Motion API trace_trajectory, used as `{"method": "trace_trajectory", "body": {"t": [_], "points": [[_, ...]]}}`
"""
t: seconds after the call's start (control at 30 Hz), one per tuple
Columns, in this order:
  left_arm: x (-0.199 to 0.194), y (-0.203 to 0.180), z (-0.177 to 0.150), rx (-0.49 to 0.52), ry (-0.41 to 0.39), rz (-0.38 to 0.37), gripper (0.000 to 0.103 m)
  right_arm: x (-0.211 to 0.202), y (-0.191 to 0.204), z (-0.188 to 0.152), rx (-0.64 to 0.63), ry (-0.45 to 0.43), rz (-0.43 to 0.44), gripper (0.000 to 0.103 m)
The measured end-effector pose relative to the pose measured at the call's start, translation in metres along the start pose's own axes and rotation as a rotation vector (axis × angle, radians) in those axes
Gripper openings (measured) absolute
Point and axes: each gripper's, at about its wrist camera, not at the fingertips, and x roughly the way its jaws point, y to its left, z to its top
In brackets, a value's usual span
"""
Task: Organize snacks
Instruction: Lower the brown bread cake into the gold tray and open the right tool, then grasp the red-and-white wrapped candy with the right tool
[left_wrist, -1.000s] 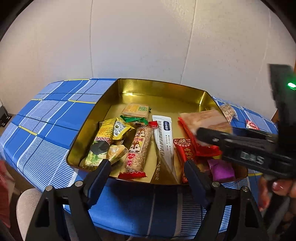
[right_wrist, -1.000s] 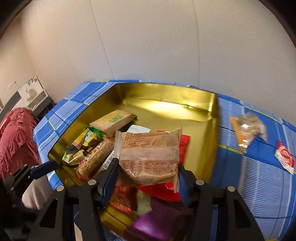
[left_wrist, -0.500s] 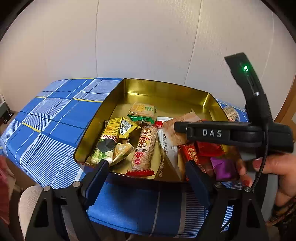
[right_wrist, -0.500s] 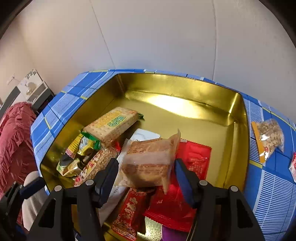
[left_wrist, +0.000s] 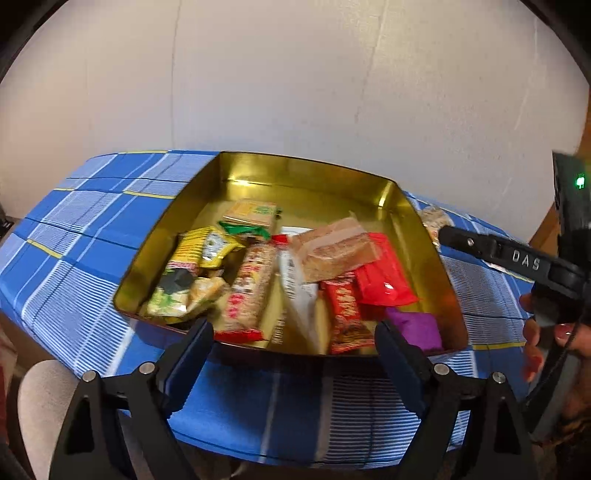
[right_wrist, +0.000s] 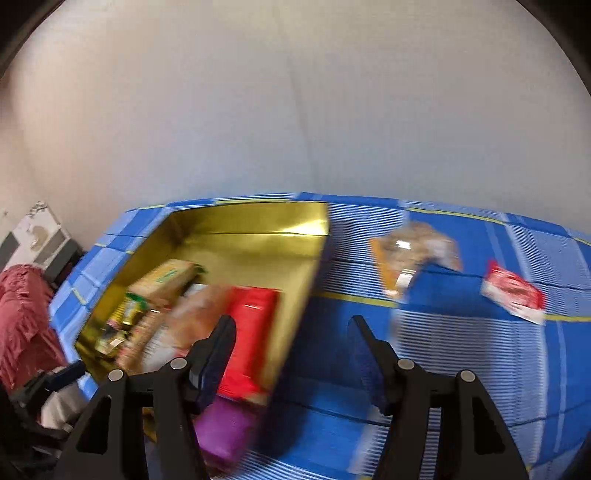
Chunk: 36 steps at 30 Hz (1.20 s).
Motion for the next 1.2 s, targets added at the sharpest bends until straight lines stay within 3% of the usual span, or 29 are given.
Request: {"method": "trace_trajectory", "body": {"t": [0.2, 0.33, 0.5, 0.73, 0.83, 1.03, 1.2], "points": [[-0.001, -0.022, -0.001, 0.040, 0.011, -0.048, 0.090, -0.005, -0.061, -0.020, 0.070, 0.047, -0.102, 0.064], [0.001, -0.042, 0.001, 0.084, 0.029, -0.081, 0.090, -0.005, -0.104, -0.024, 0.187, 0.096, -0.117, 0.064], [0.000, -0.068, 0.001, 0.143, 0.047, -0.117, 0.091, -0.001, -0.138, -0.023, 0.238, 0.136, -0.173, 0.064], [0.000, -0.094, 0.002, 0.204, 0.066, -0.163, 0.091, 0.011, -0.174, 0.020, 0.181, 0.009, -0.206, 0.064], [0.000, -0.100, 0.004, 0.209, 0.076, -0.169, 0.091, 0.032, -0.190, 0.035, 0.164, 0.019, -0.185, 0.064], [0.006, -0.110, 0.006, 0.228, 0.089, -0.160, 0.091, 0.060, -0.203, 0.041, 0.182, 0.159, -0.123, 0.065], [0.016, -0.118, 0.010, 0.219, 0.103, -0.165, 0.091, 0.041, -0.176, 0.031, 0.056, 0.146, -0.119, 0.064]]}}
